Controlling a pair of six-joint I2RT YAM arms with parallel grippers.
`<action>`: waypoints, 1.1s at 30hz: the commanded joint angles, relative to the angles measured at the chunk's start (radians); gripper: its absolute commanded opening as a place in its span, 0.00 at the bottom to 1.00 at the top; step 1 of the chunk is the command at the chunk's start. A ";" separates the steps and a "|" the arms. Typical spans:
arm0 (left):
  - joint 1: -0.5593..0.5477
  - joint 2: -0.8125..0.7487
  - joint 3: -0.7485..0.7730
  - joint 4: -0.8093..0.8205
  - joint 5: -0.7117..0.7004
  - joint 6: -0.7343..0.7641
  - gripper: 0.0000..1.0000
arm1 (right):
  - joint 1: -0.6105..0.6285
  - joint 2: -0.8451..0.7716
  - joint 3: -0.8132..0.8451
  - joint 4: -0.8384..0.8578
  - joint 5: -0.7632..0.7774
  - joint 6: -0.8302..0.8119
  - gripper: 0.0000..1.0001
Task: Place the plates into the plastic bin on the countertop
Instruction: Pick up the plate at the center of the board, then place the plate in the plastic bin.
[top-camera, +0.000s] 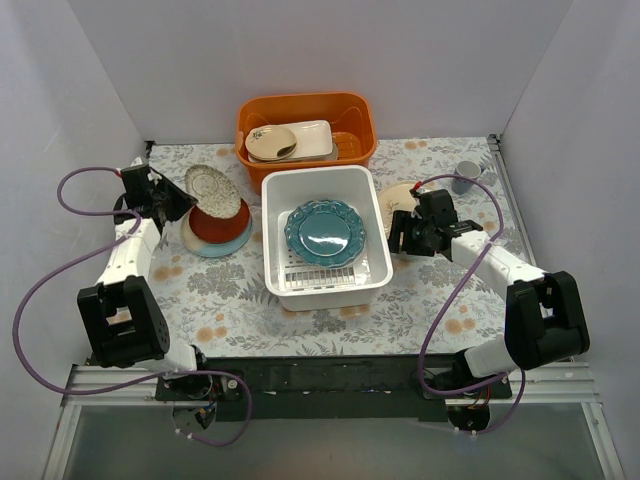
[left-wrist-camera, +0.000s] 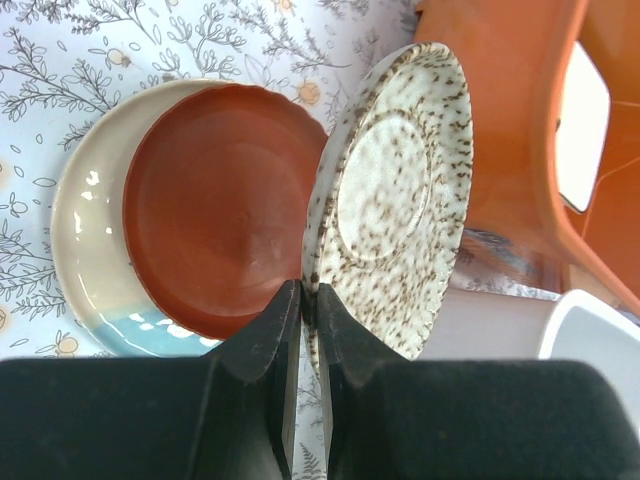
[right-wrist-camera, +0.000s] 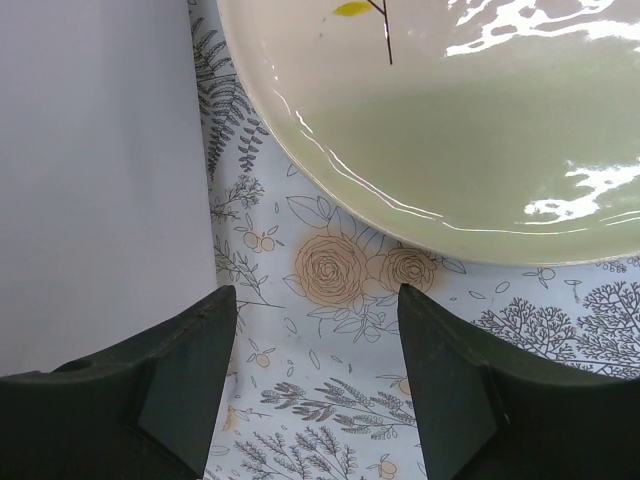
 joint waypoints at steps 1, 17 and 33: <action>-0.001 -0.109 -0.010 0.050 0.024 -0.025 0.00 | -0.007 -0.032 0.004 0.026 -0.001 -0.012 0.73; -0.005 -0.307 -0.033 0.001 0.139 -0.054 0.00 | -0.017 -0.036 -0.001 0.009 0.003 -0.024 0.73; -0.093 -0.285 0.023 -0.043 0.186 -0.015 0.00 | -0.021 -0.036 -0.002 0.009 -0.003 -0.026 0.73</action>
